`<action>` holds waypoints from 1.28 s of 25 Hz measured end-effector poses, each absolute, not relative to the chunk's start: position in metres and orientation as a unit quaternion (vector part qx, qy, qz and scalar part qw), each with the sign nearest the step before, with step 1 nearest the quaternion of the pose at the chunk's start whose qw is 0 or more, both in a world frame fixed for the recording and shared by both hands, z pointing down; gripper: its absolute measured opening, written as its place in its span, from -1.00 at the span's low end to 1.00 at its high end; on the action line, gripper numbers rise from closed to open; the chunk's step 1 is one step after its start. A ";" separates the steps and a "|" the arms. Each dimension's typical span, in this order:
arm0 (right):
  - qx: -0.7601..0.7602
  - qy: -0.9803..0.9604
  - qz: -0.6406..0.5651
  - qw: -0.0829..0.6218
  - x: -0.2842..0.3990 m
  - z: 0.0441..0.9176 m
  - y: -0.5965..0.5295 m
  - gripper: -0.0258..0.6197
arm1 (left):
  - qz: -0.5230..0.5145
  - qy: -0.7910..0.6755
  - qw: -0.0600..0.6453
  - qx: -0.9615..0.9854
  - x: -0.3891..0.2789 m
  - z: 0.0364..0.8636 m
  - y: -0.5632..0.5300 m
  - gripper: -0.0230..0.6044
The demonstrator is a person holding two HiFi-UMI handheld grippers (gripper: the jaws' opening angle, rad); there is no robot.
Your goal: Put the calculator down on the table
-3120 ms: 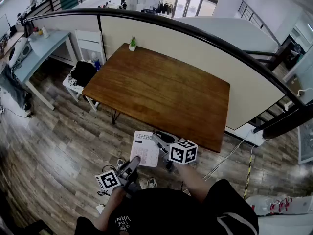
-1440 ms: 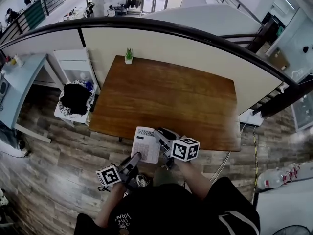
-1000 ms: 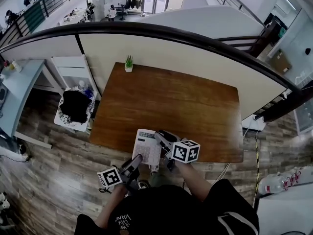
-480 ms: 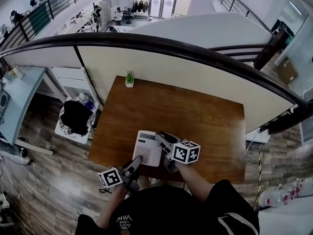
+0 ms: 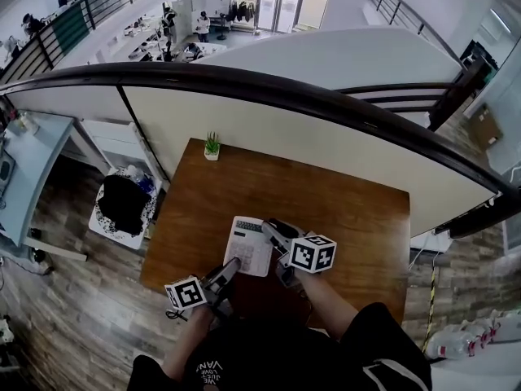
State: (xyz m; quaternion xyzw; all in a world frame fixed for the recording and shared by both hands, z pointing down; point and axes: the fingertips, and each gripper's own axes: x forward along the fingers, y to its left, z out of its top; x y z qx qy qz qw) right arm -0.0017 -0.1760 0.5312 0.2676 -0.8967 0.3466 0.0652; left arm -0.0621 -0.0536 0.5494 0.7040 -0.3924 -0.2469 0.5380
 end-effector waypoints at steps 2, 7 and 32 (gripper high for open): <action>0.270 -0.895 0.350 0.065 -0.003 0.534 -0.182 -0.60 | -0.238 -0.388 0.527 0.718 -0.065 0.548 -0.062 -0.63; 0.289 -0.889 0.348 0.065 -0.007 0.540 -0.201 -0.60 | -0.222 -0.373 0.535 0.724 -0.072 0.552 -0.084 -0.63; 0.375 -0.851 0.364 0.052 -0.043 0.593 -0.315 -0.60 | -0.020 -0.359 0.517 0.777 -0.128 0.617 -0.213 -0.49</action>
